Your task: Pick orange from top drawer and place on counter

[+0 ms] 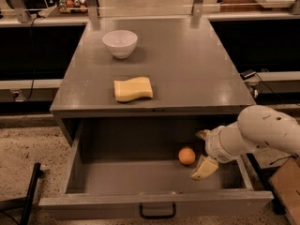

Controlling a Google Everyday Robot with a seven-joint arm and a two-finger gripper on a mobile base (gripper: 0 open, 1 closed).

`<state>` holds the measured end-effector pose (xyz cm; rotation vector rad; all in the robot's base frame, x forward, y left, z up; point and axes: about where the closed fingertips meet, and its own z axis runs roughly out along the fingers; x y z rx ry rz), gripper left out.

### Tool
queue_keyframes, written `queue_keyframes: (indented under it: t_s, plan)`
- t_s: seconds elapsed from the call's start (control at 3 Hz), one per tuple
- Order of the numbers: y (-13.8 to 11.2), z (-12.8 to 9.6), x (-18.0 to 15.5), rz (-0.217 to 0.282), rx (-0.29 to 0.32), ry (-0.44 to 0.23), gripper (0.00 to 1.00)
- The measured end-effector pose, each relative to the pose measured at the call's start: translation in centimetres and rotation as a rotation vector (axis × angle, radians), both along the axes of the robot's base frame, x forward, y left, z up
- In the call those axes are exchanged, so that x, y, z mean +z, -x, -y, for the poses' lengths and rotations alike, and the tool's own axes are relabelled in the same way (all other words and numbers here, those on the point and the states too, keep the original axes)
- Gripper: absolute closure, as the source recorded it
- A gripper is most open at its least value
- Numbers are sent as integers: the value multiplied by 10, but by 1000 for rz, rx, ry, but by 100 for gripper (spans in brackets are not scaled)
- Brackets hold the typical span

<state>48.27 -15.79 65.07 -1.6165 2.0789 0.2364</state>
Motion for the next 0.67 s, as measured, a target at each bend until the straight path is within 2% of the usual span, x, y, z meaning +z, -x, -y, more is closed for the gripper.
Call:
queue_keyframes:
  t_s: [0.33,0.67]
  plan:
    - [0,-2,-5,-2,0,-6,17]
    - [-1,-7,-12,1,-1,-16,23]
